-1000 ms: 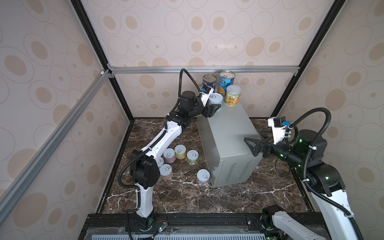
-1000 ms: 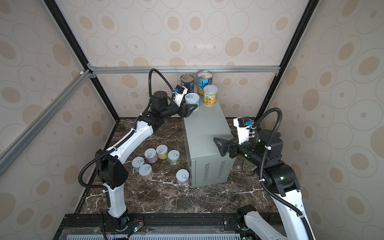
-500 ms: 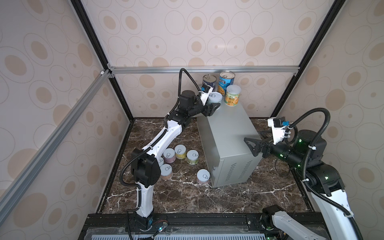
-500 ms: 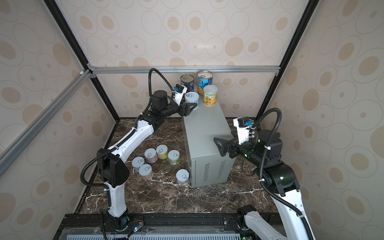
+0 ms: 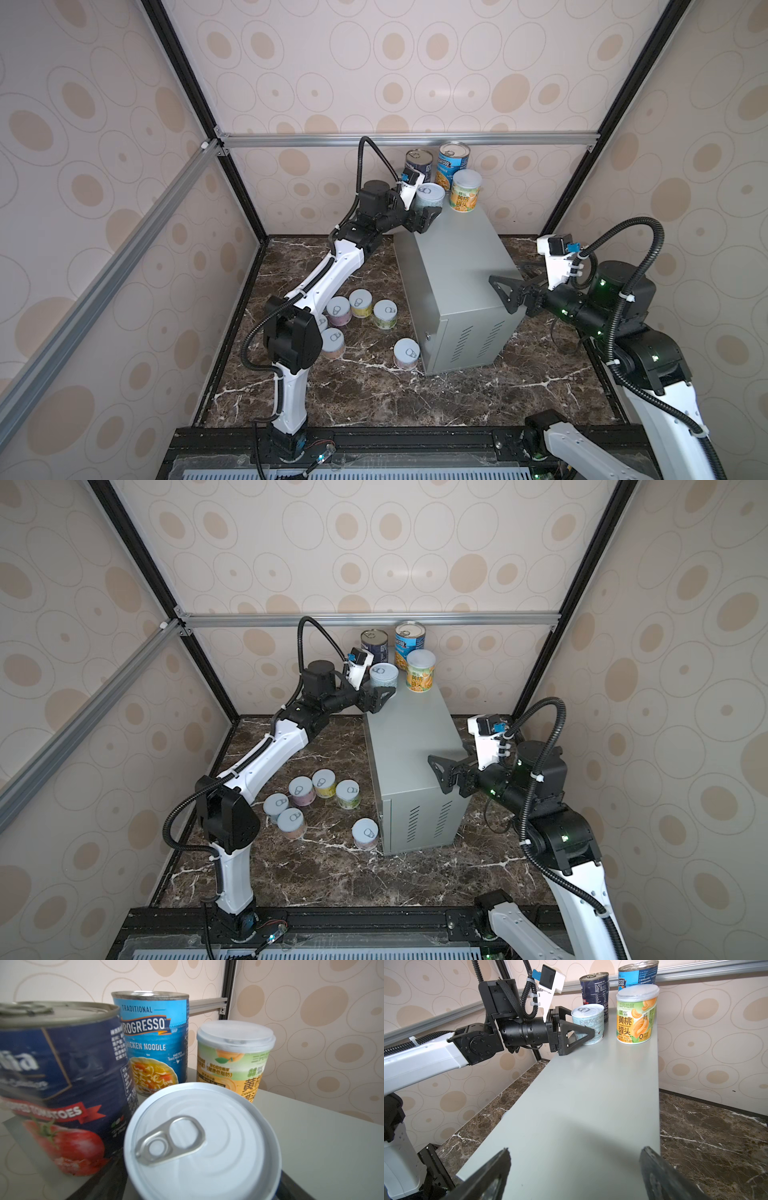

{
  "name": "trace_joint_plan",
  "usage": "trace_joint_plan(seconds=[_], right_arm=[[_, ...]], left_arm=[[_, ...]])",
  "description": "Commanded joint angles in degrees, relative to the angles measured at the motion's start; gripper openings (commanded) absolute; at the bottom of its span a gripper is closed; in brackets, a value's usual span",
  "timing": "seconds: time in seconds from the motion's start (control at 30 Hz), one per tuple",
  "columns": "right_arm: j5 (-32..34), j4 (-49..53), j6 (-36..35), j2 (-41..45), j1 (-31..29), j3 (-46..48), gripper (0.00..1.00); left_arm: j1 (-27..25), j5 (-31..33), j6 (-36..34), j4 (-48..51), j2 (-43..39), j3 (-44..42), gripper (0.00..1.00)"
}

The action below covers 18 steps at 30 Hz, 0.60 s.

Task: Place and organize the canned foods onto the counter
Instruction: 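Open the left gripper and lift it away from the placed can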

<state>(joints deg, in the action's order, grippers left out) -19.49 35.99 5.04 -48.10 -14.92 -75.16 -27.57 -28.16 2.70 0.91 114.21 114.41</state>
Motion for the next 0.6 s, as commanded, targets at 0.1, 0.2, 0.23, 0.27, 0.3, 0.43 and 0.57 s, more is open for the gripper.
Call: trace_joint_plan(seconds=[0.1,0.2,0.23,0.27,0.3,0.43,0.57], right_arm=[[-0.1,0.22,-0.52,0.68,0.15,0.51,1.0],[-0.04,0.3,-0.55,0.76,0.17,0.6,1.0],[-0.07,0.25,-0.49,0.73,0.2,0.62,1.0],[0.05,0.27,-0.51,0.74,0.16,0.62,1.0],[0.06,0.23,-0.52,0.72,0.16,0.62,1.0],[-0.15,0.12,-0.46,0.47,0.15,0.28,1.0],[-0.12,0.27,-0.56,0.03,0.15,-0.07,1.0]], left_arm=[[0.33,-0.75,0.37,-0.62,-2.53,-2.37,0.98],[0.41,-0.97,0.72,-1.59,-5.43,-5.49,0.98],[0.41,-0.84,0.89,-1.97,-6.7,-6.89,0.98],[0.33,-0.79,0.98,-2.27,-8.14,-8.31,0.98],[0.36,-0.66,1.13,-2.48,-9.33,-9.63,0.98],[0.48,0.15,1.17,-1.18,-15.9,-15.87,0.98],[1.03,4.12,1.27,2.55,-23.95,-23.21,0.98]])
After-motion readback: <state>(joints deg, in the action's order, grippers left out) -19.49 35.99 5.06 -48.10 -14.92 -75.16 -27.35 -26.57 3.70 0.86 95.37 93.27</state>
